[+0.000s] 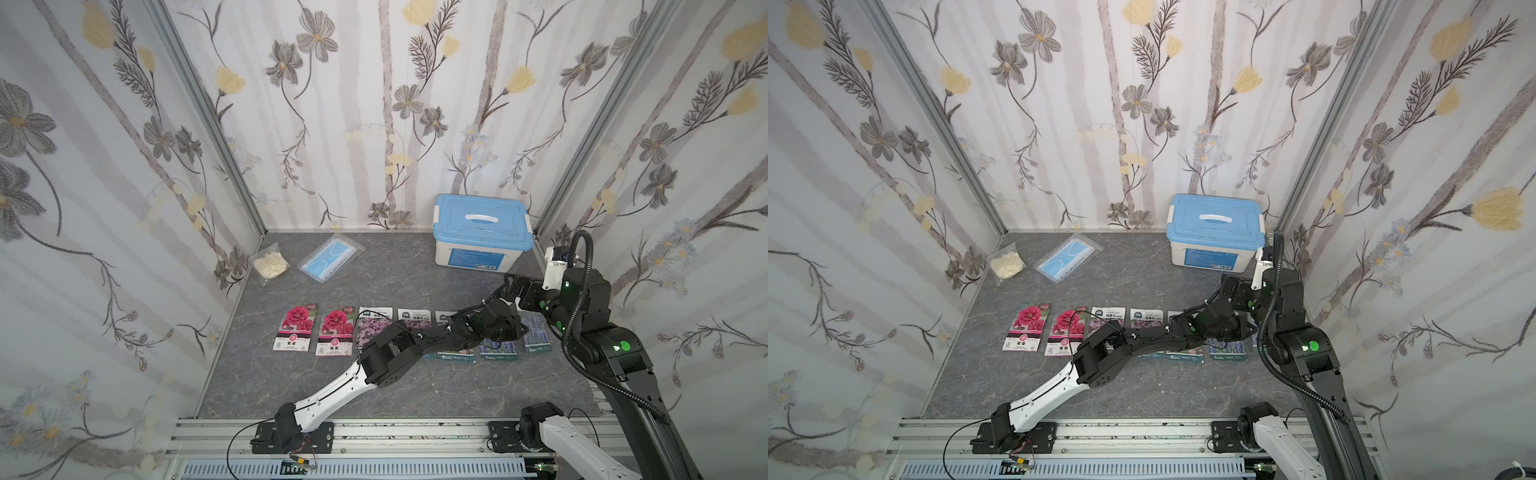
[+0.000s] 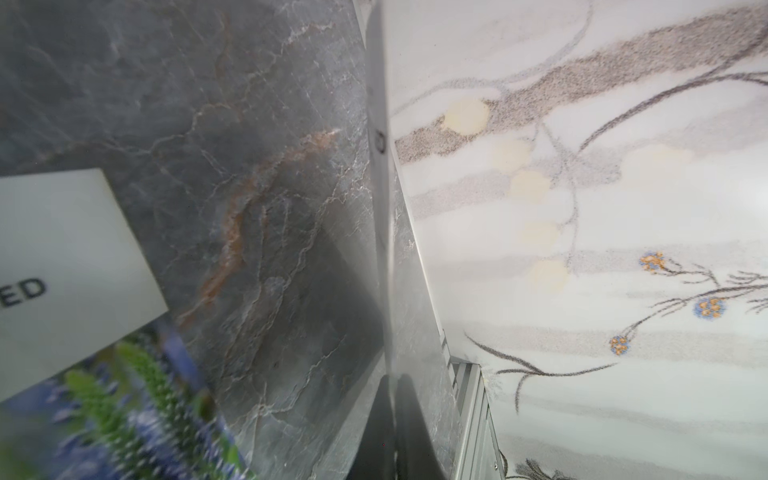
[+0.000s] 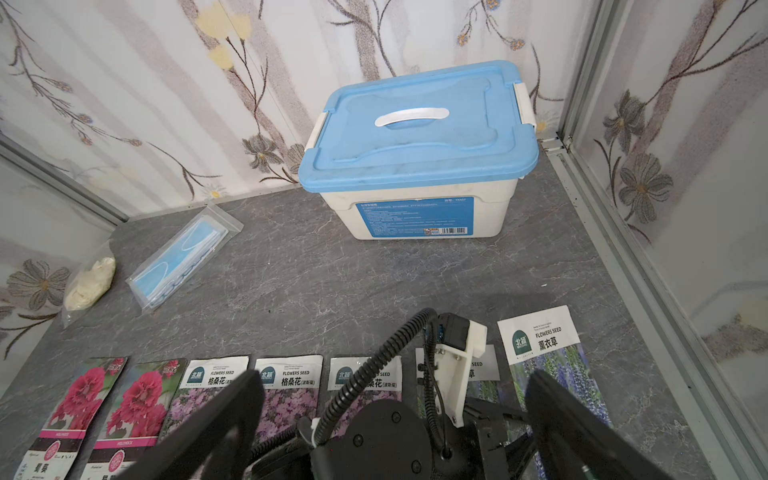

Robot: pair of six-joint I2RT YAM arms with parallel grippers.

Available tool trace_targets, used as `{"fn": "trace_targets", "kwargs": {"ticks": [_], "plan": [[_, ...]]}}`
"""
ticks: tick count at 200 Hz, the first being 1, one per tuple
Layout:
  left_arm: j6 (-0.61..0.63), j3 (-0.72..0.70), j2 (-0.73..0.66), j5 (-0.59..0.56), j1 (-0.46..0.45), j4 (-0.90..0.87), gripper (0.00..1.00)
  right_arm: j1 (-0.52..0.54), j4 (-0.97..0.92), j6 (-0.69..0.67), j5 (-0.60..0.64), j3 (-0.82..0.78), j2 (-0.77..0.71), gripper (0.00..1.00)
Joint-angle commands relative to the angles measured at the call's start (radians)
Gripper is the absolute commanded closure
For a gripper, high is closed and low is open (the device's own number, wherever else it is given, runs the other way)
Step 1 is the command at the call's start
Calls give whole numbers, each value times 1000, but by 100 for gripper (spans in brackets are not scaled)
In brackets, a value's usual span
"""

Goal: Arrange the seed packets in a row
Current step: Place the seed packet at the center of the board.

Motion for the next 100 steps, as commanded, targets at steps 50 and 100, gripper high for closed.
{"fn": "trace_targets", "kwargs": {"ticks": [50, 100], "plan": [[-27, 161, 75, 30, 4, -205, 100, -1, 47, 6, -18, -29, -26, 0], [-26, 230, 103, 50, 13, -256, 86, -2, 53, 3, -27, -43, -47, 0]]}}
